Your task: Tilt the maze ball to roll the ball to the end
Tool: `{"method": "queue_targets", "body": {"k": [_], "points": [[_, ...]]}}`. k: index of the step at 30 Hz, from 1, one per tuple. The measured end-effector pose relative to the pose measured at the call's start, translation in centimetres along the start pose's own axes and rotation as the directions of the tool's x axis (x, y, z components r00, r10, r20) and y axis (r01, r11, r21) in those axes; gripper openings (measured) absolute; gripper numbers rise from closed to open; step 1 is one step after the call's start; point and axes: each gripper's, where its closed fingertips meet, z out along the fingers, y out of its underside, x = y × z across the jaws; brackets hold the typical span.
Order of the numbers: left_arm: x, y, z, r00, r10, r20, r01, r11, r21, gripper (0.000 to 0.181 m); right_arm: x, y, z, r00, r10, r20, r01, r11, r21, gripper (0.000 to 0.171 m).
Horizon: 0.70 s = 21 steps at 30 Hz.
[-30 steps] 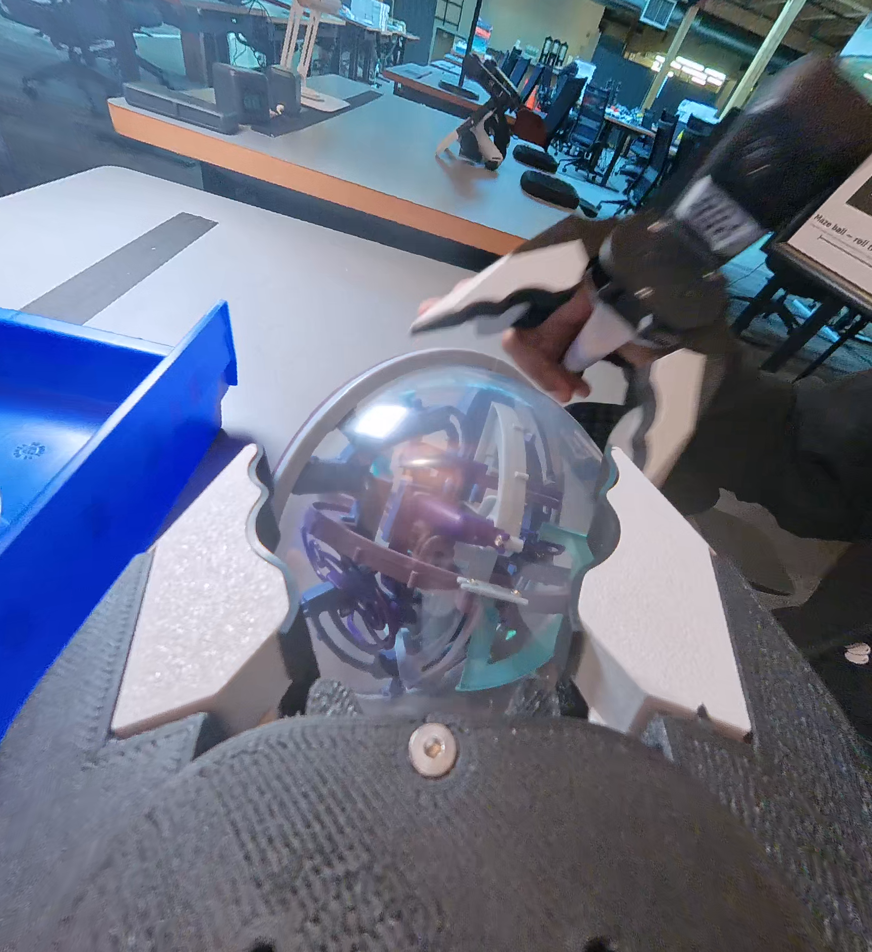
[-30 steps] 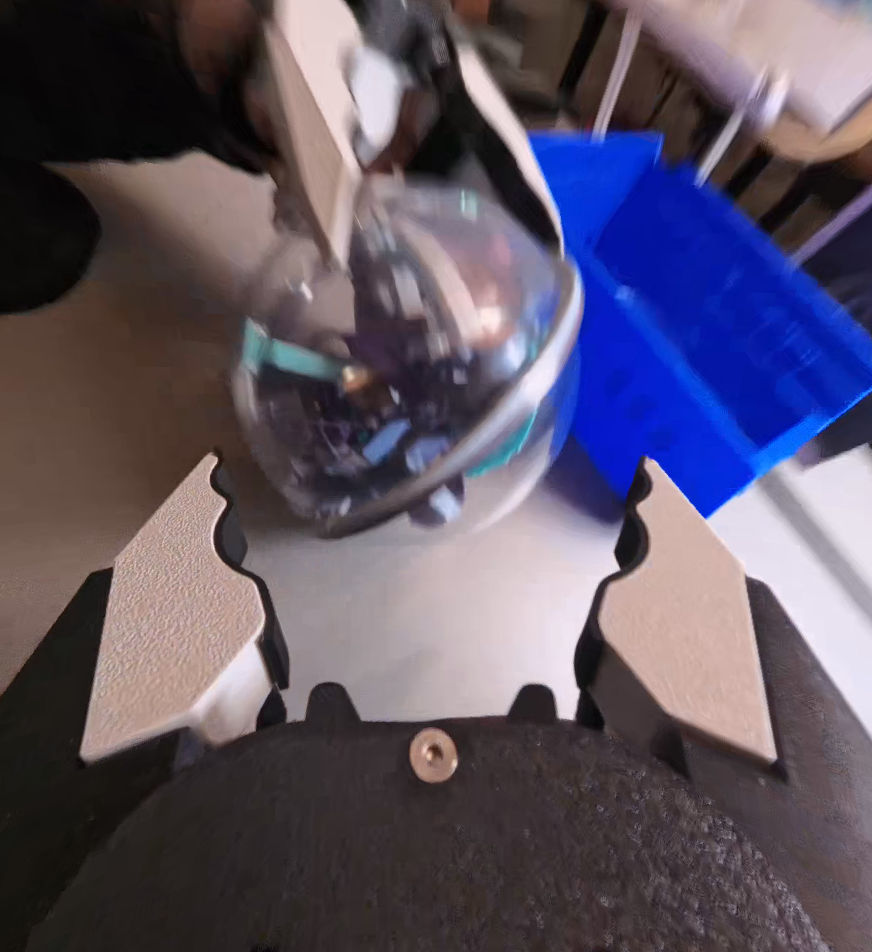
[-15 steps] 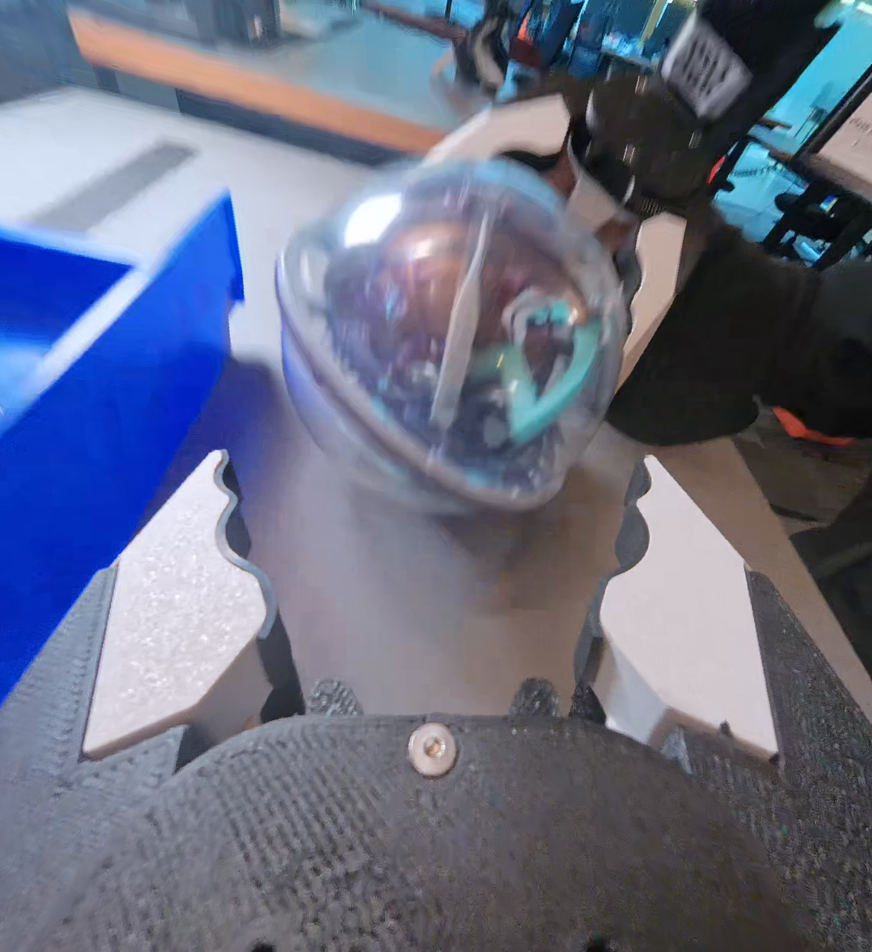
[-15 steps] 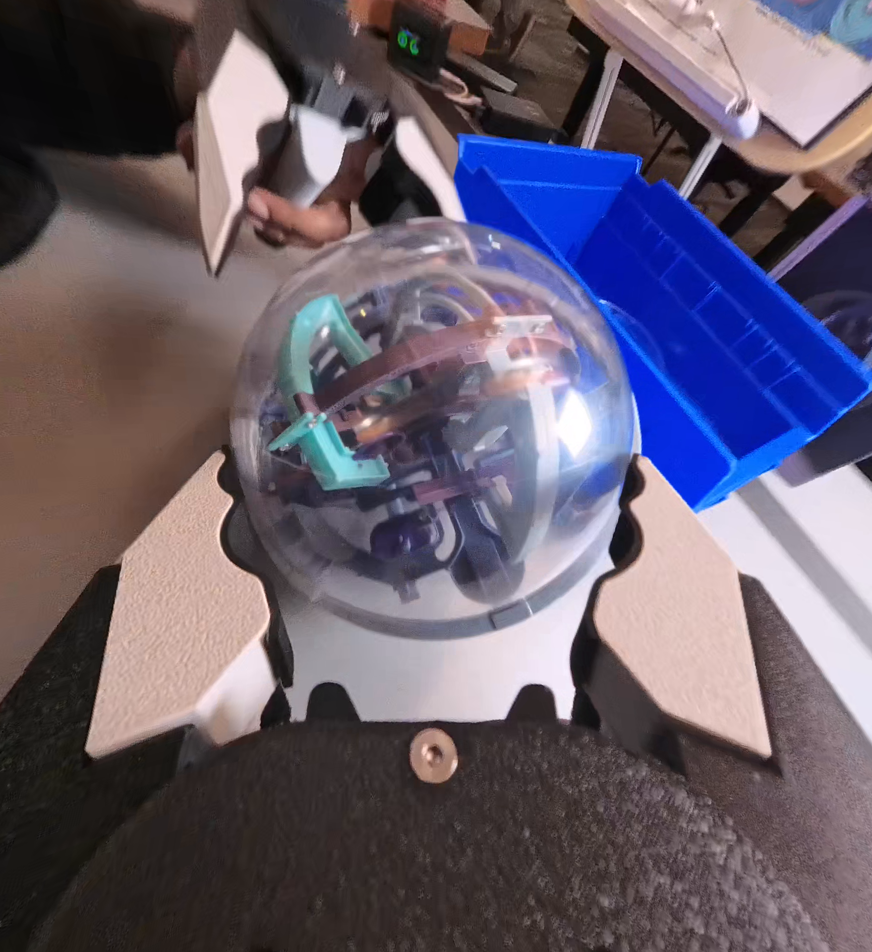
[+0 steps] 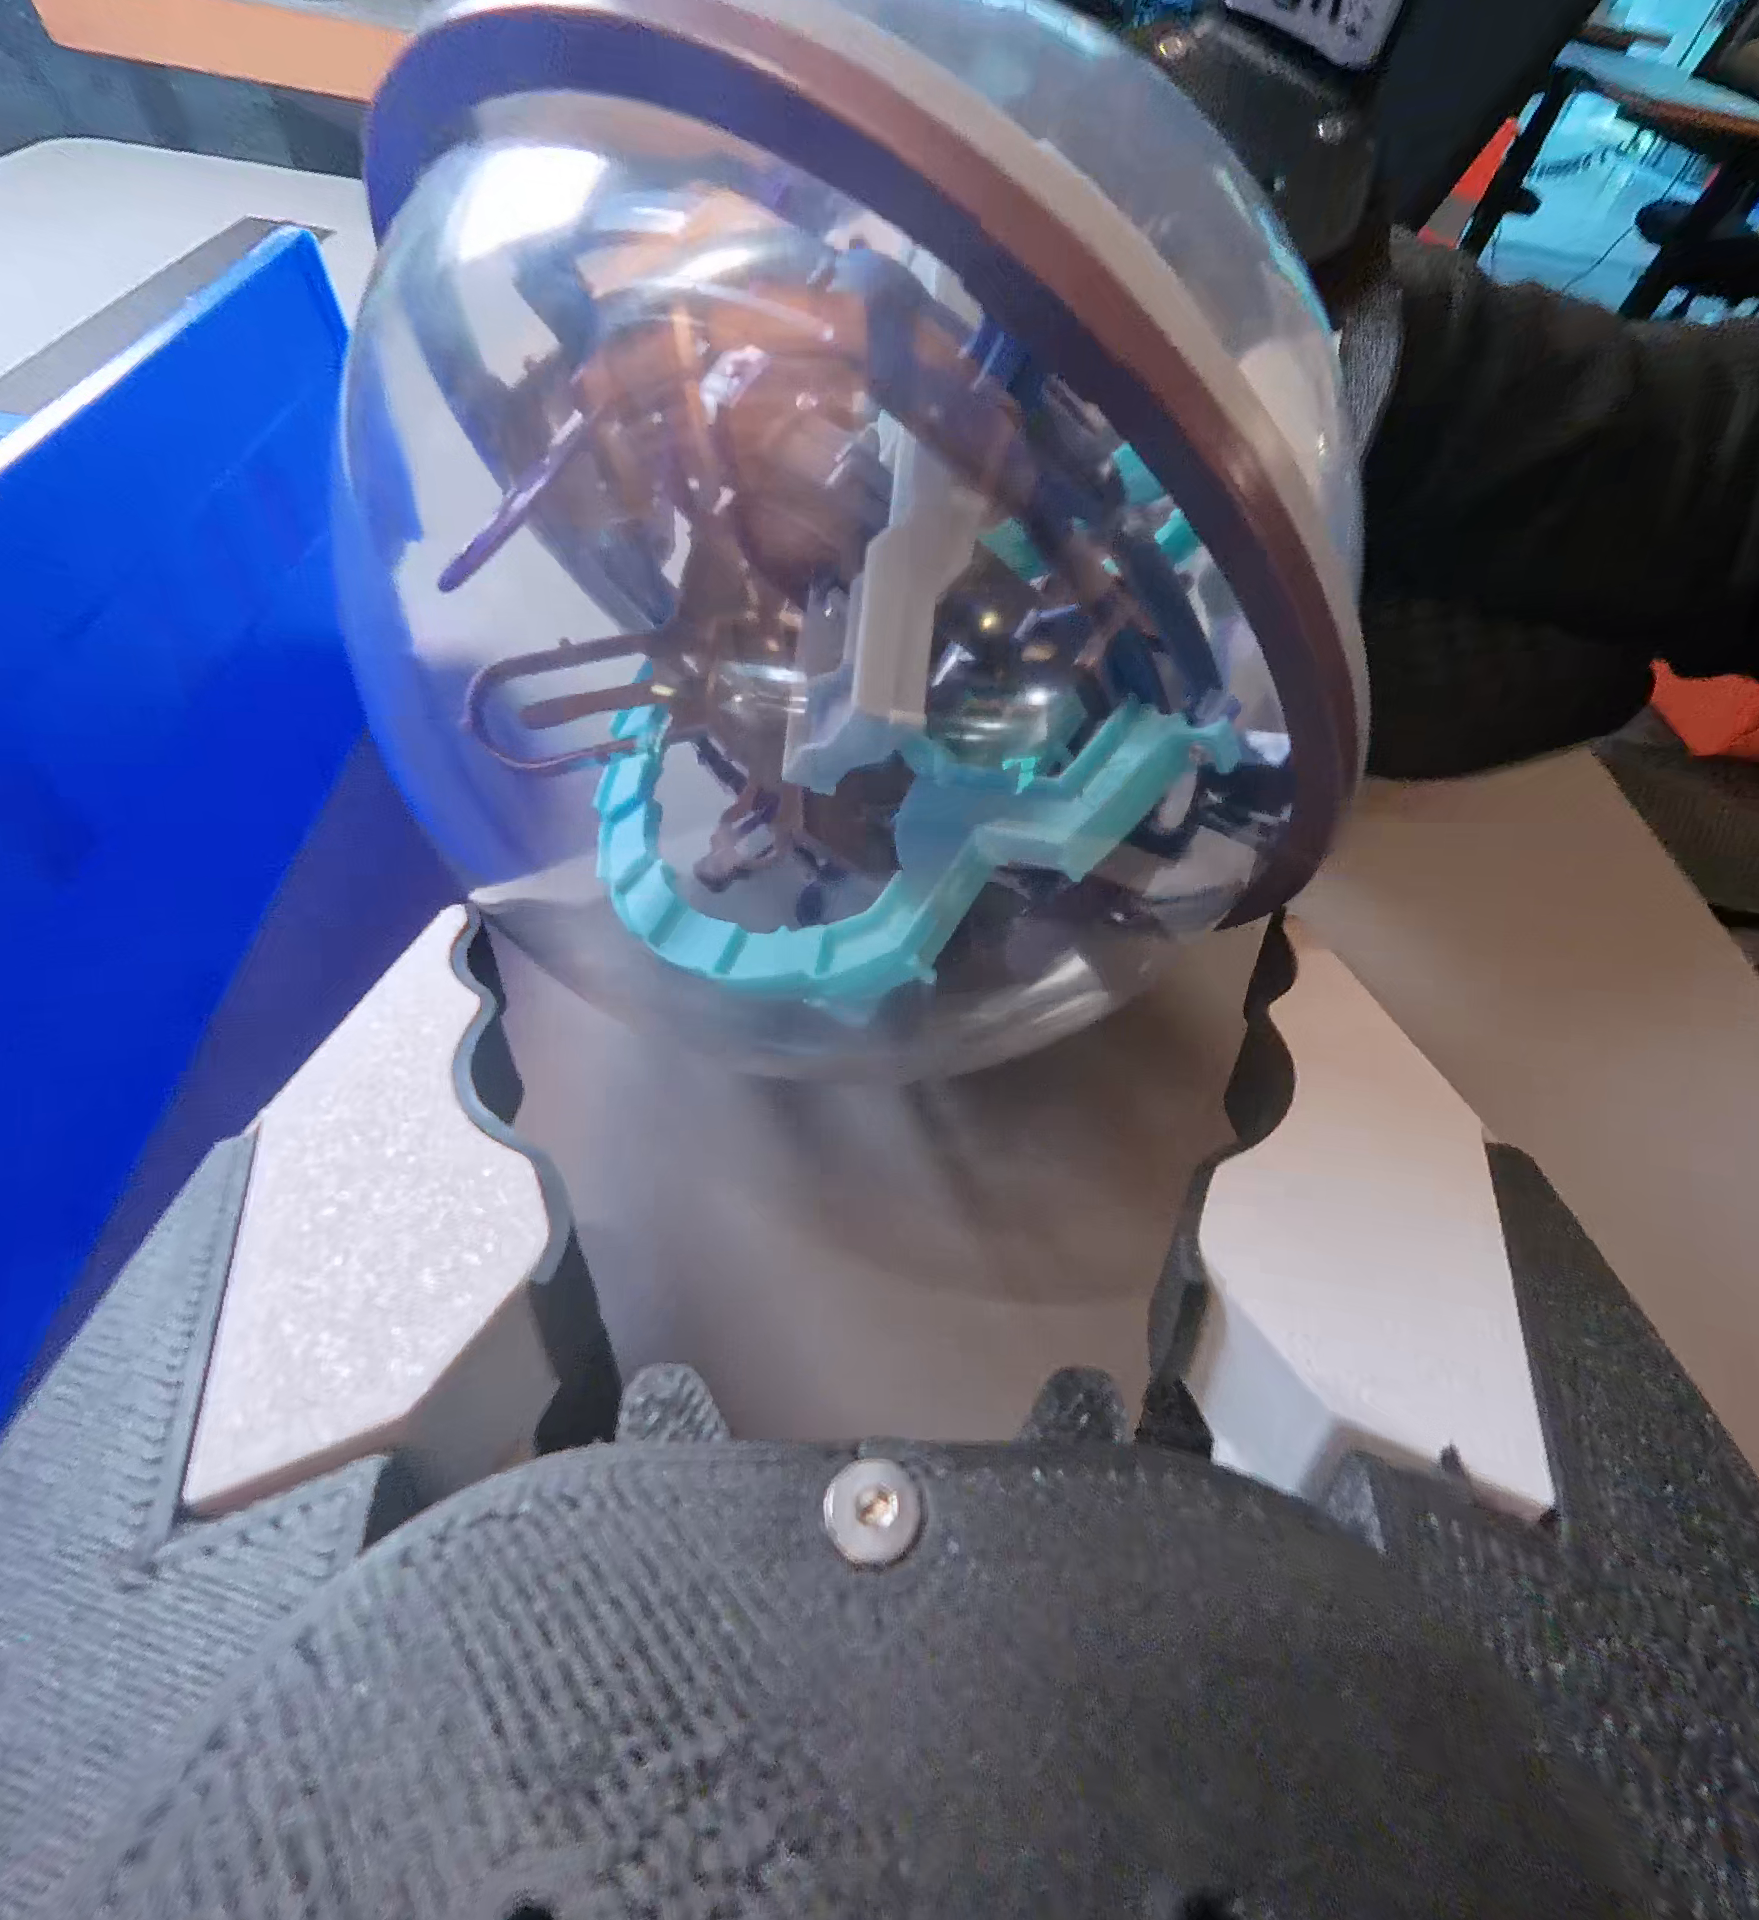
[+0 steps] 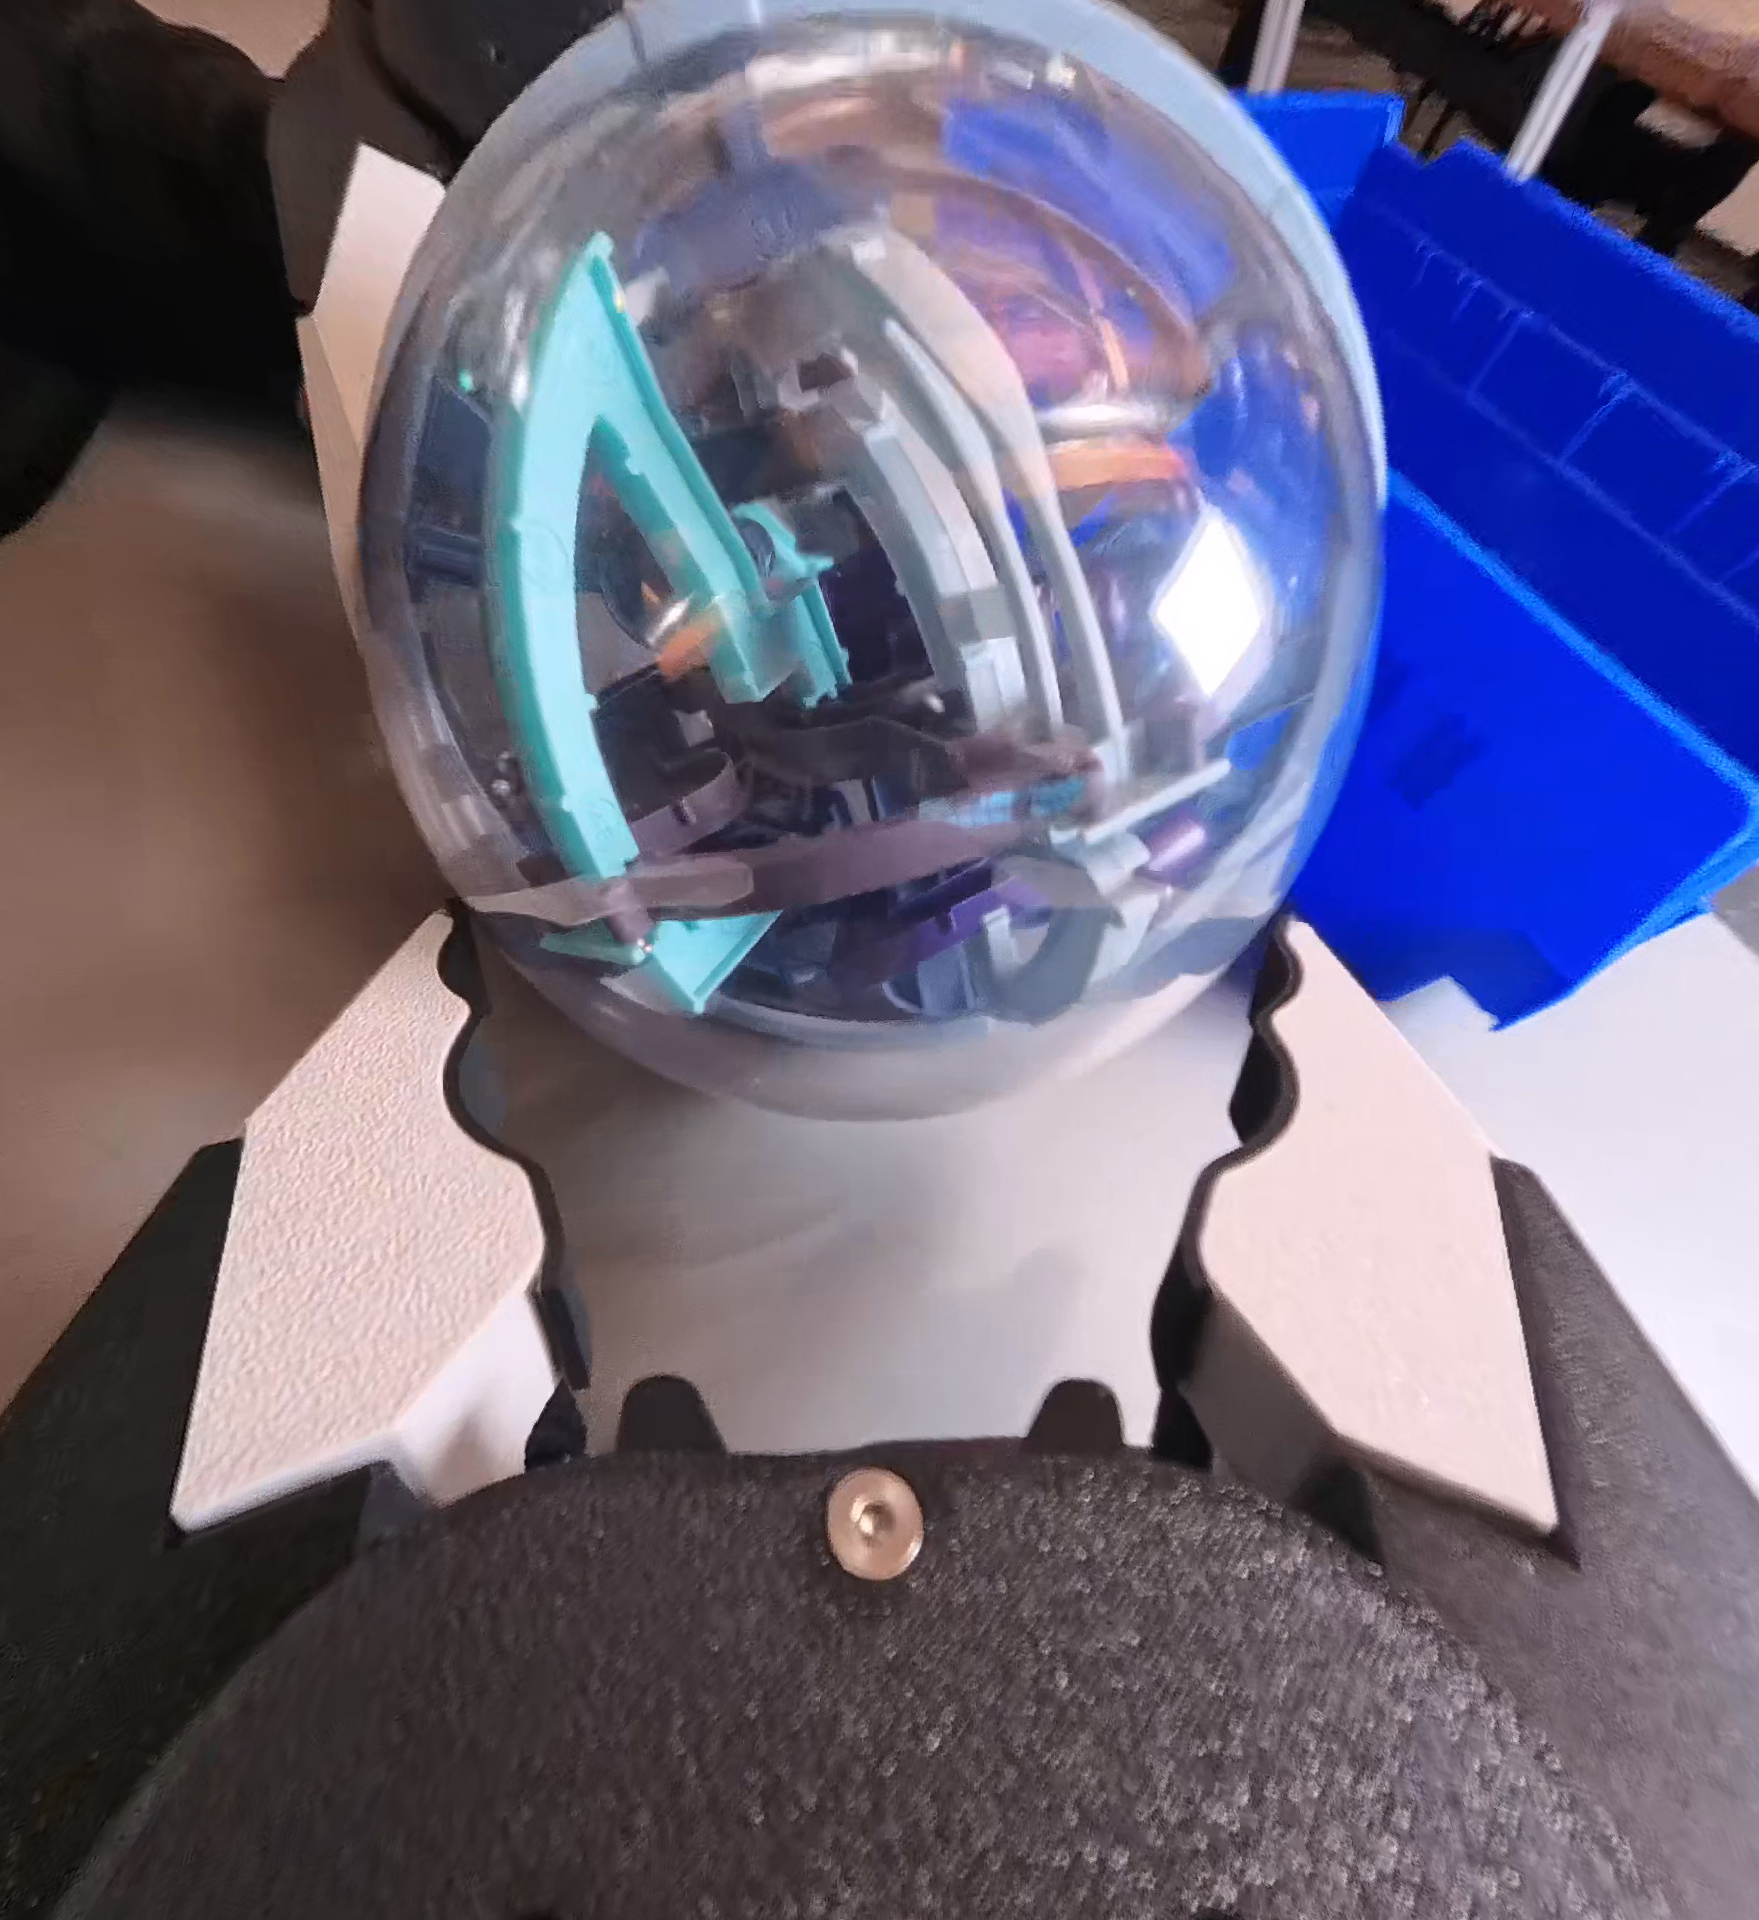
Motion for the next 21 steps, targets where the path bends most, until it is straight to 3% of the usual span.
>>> {"method": "queue_targets", "body": {"k": [7, 21], "points": [[-1.2, -1.4, 0.2, 1.000, -0.028, 0.014, 0.027, 0.998, 0.057, 0.134, 1.2, -2.4, -0.4, 0.992, -0.083, -0.091, 0.093, 0.989, 0.114, 0.144], [-0.7, -4.4, -1.4, 0.992, 0.060, 0.113, -0.076, 0.988, 0.134, 0.137, 0.3, -2.1, 0.9, 0.990, 0.137, 0.015, -0.137, 0.968, 0.208, 0.149]]}}
